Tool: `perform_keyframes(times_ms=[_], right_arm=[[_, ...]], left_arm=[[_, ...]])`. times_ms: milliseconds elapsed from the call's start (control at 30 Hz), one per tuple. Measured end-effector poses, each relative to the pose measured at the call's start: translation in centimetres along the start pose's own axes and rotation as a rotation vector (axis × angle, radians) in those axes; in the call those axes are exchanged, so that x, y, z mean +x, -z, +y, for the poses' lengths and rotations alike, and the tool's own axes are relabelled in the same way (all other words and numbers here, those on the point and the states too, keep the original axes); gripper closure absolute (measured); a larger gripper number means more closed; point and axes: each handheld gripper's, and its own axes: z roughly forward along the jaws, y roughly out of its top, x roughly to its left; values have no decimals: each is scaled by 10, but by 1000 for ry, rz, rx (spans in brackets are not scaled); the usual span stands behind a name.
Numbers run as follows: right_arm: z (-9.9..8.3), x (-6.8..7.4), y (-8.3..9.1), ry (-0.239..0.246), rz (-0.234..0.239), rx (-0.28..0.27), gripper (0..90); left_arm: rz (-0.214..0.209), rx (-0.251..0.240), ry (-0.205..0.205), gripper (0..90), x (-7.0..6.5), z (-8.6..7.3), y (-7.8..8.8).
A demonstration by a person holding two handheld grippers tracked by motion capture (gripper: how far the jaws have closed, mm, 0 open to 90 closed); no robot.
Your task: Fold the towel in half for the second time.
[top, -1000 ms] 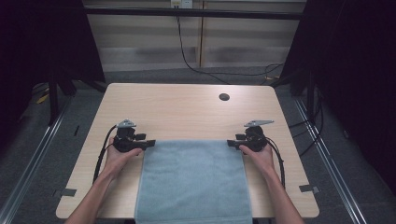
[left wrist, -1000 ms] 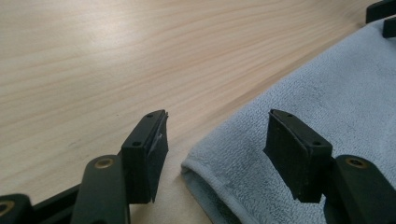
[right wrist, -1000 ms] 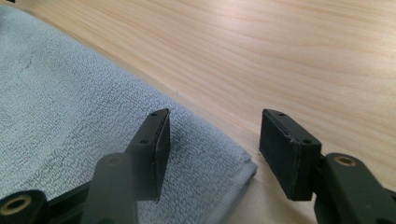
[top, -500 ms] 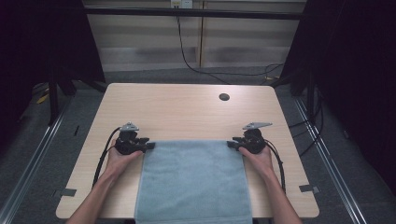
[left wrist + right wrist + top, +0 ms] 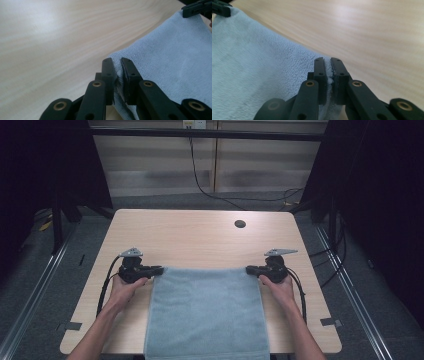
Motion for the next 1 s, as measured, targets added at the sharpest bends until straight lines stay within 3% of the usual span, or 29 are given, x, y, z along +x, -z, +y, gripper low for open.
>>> perform_keyframes(times_ms=[267, 533, 600, 733, 833, 1000], right_arm=[[36, 6, 16, 25, -10, -86, 857], [92, 0, 43, 57, -64, -221, 861], [96, 0, 47, 55, -68, -230, 861], [102, 4, 53, 78, -71, -238, 863], [91, 9, 52, 96, -62, -212, 863], [68, 18, 61, 104, -16, -214, 862]], left_arm=[[35, -76, -13, 832, -3, 36, 4], [70, -219, -11, 835, -1, 100, 24], [63, -229, -12, 835, -2, 103, 26], [58, -227, -57, 835, -10, 99, 30], [49, -220, -62, 835, -11, 86, 33], [22, -219, -82, 839, -21, 63, 46]])
